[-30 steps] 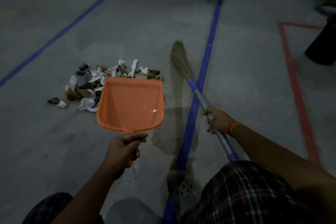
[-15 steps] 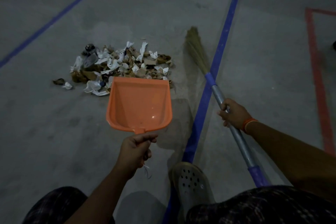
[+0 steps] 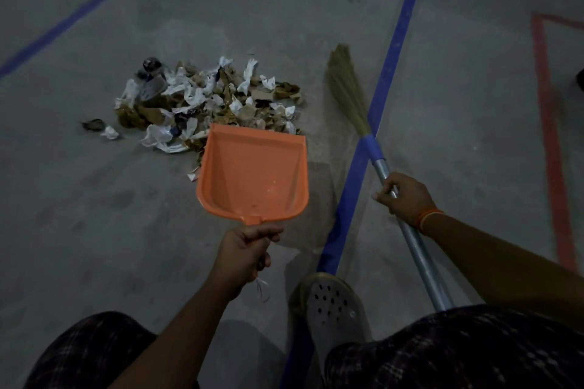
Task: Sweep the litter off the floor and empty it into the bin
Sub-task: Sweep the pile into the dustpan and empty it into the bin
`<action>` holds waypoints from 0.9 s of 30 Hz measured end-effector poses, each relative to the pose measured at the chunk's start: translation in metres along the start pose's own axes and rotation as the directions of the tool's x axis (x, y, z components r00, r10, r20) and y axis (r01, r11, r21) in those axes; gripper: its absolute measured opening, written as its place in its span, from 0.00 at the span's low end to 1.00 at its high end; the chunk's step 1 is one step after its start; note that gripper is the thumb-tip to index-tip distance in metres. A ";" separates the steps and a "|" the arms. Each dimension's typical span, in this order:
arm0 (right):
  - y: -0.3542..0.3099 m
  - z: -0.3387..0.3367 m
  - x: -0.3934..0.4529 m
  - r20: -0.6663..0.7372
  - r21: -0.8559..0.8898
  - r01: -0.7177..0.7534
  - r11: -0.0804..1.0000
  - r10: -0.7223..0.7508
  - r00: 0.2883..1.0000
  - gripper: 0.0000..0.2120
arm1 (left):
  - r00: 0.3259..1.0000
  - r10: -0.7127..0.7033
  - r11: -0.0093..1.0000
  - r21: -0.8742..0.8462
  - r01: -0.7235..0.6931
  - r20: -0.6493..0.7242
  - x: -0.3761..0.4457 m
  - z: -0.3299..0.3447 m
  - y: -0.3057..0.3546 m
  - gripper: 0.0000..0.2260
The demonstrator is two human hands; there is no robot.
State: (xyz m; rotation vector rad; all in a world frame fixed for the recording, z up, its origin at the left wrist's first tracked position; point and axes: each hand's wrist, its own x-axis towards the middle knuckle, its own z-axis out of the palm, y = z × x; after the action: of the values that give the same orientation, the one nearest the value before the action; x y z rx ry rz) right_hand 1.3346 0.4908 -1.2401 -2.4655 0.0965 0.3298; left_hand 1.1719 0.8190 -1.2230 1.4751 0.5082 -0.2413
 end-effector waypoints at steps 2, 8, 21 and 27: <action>-0.003 0.002 0.001 0.027 0.041 -0.038 0.998 0.037 0.999 0.14 | 1.000 0.002 1.000 -0.015 -0.002 0.010 0.000 -0.002 0.000 0.17; -0.016 -0.001 0.003 0.259 0.080 -0.151 0.985 0.126 0.958 0.28 | 1.000 0.000 1.000 -0.009 0.000 0.024 0.004 -0.006 -0.005 0.16; -0.007 0.003 0.007 0.008 0.119 -0.074 0.990 0.074 0.997 0.15 | 0.999 -0.020 1.000 -0.005 0.021 0.049 0.013 -0.010 -0.008 0.15; -0.010 -0.001 0.009 0.221 0.289 -0.191 0.938 0.129 0.967 0.16 | 0.998 -0.031 1.000 0.000 0.031 0.058 0.016 -0.008 -0.007 0.15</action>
State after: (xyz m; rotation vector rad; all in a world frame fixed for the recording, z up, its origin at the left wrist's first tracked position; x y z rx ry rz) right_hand 1.3447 0.4983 -1.2358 -2.1066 0.2474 0.5847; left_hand 1.1814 0.8282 -1.2372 1.4563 0.4847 -0.3080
